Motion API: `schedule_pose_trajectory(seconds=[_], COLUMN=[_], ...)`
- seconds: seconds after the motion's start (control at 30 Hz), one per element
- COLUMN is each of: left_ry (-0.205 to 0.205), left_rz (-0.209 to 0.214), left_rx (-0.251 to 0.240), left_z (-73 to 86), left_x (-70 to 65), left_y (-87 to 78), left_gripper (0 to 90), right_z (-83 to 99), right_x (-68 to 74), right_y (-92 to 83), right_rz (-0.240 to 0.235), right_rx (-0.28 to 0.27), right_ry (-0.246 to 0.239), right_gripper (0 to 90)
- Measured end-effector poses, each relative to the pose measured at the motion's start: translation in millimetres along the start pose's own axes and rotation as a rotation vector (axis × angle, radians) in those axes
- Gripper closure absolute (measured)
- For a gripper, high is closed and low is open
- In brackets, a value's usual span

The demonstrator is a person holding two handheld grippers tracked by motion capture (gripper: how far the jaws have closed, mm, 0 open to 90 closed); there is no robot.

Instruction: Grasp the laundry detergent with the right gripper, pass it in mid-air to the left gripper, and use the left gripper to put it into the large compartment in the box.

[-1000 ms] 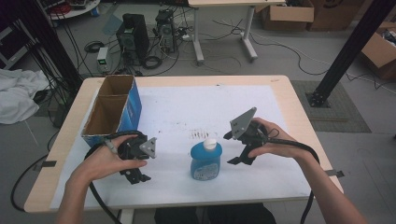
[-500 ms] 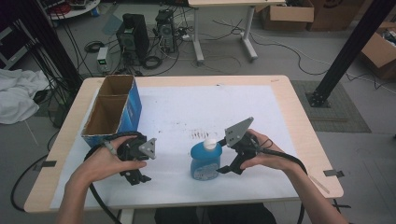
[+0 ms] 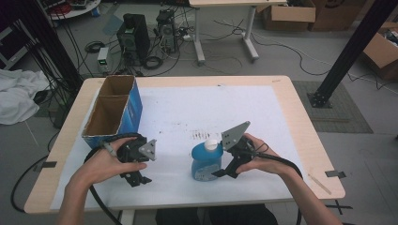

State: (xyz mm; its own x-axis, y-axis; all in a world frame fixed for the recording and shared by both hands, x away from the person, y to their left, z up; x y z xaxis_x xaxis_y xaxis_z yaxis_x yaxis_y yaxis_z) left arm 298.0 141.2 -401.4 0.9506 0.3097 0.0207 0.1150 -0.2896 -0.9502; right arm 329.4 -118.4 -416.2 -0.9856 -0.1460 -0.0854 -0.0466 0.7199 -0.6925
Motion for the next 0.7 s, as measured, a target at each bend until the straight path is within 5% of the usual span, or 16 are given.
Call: schedule_pose_trajectory(seconds=[0.7], left_ry=[-0.012], left_rz=[-0.007], left_rx=[-0.004], left_z=[4.4], left_x=[-1.0], left_y=[-0.4], left_gripper=[16.8], right_z=[-2.1], right_x=[1.5], right_y=[9.5], right_rz=[-0.001], right_rx=[-0.017], right_ry=[-0.006], right_gripper=[22.7])
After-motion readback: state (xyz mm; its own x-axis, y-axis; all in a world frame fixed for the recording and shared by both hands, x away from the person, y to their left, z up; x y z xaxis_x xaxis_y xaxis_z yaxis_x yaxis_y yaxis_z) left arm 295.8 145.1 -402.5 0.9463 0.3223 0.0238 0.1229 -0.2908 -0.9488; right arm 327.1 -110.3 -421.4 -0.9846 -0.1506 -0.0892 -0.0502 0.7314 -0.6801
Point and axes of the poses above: each handheld gripper's, and its own axes: y roughly forward along the jaws, z roughly out of its underside, x roughly to its left, the point moved 6 cm from there along y, roughly forward along the jaws, and after that the axes turned 9 degrees about -y, right-handed, at the moved point
